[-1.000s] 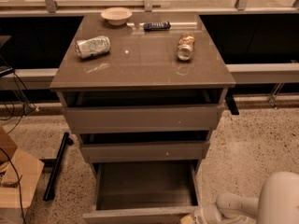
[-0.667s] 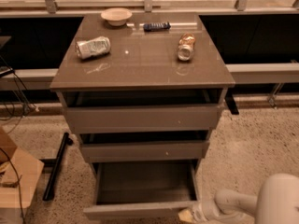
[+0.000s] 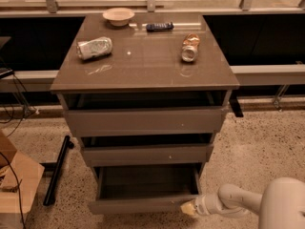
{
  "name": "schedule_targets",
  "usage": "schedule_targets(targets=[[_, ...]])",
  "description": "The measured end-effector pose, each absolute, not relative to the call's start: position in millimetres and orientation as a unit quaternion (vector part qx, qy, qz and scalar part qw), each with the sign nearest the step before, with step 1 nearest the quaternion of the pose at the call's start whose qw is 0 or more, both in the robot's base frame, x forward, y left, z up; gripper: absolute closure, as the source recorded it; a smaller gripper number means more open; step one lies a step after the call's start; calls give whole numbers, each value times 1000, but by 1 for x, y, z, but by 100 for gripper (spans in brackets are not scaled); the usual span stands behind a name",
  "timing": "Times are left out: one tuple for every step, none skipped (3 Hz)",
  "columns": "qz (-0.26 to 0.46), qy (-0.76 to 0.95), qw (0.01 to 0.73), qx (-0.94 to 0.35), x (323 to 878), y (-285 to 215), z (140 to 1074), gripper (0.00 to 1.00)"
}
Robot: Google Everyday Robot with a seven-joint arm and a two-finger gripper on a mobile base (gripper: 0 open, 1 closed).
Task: Close bottom drawer
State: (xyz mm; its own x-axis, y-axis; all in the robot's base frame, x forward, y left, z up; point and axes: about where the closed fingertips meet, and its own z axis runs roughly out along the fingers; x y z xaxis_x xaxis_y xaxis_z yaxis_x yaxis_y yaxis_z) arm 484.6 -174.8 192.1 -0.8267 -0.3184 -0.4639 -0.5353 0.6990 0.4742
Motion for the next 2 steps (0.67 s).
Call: schedule_targets(targets=[[307, 897, 206, -241, 491, -164, 196, 100], [309, 879, 252, -260, 515, -143, 202, 100]])
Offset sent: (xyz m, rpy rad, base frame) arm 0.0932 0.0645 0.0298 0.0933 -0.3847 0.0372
